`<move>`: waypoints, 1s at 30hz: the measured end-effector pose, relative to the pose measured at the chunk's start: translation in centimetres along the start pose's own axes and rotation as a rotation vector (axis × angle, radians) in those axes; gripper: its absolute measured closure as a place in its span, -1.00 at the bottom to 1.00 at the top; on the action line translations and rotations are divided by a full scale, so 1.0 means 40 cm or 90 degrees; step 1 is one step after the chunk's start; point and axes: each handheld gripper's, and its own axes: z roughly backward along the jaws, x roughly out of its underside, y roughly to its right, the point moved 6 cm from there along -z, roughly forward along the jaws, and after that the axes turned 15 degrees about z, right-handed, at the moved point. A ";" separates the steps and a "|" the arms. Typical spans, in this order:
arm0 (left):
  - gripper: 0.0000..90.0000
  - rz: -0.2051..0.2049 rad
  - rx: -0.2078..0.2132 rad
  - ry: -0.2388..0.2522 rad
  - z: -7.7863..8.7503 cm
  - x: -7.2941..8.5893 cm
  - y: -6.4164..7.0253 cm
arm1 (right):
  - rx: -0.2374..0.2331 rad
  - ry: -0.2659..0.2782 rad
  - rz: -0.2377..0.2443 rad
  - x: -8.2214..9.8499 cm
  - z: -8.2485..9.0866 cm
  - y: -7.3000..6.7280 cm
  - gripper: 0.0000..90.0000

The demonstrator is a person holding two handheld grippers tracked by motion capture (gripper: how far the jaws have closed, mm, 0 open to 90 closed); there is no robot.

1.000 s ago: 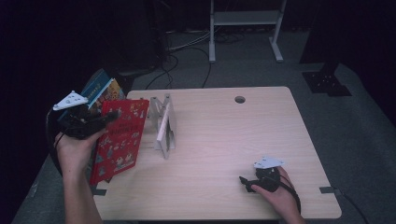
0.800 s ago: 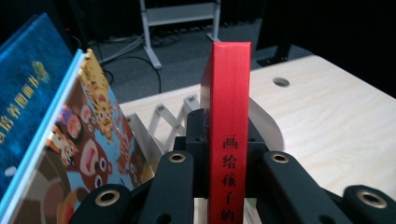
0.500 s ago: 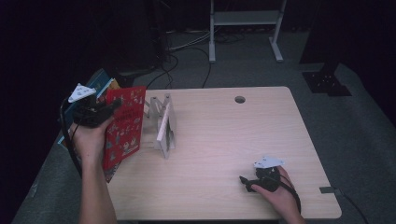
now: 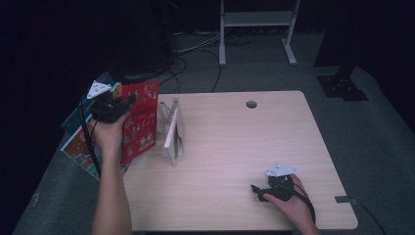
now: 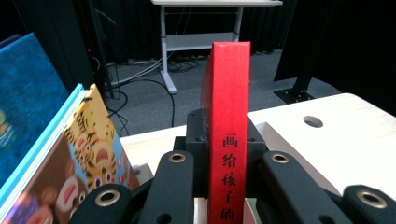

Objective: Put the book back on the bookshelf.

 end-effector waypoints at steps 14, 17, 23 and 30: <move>0.77 0.005 0.013 0.015 -0.015 0.021 -0.018 | 0.000 0.000 0.000 0.000 0.000 0.000 -0.67; 0.77 0.004 0.012 0.017 -0.007 0.025 -0.018 | 0.000 0.000 0.000 0.000 0.000 0.000 -0.67; 0.77 0.002 0.007 0.016 0.014 0.037 -0.022 | 0.000 0.000 0.000 0.000 0.000 0.000 -0.67; 0.77 0.010 0.000 0.005 0.037 0.048 -0.027 | 0.000 0.000 0.000 0.000 0.000 0.000 -0.67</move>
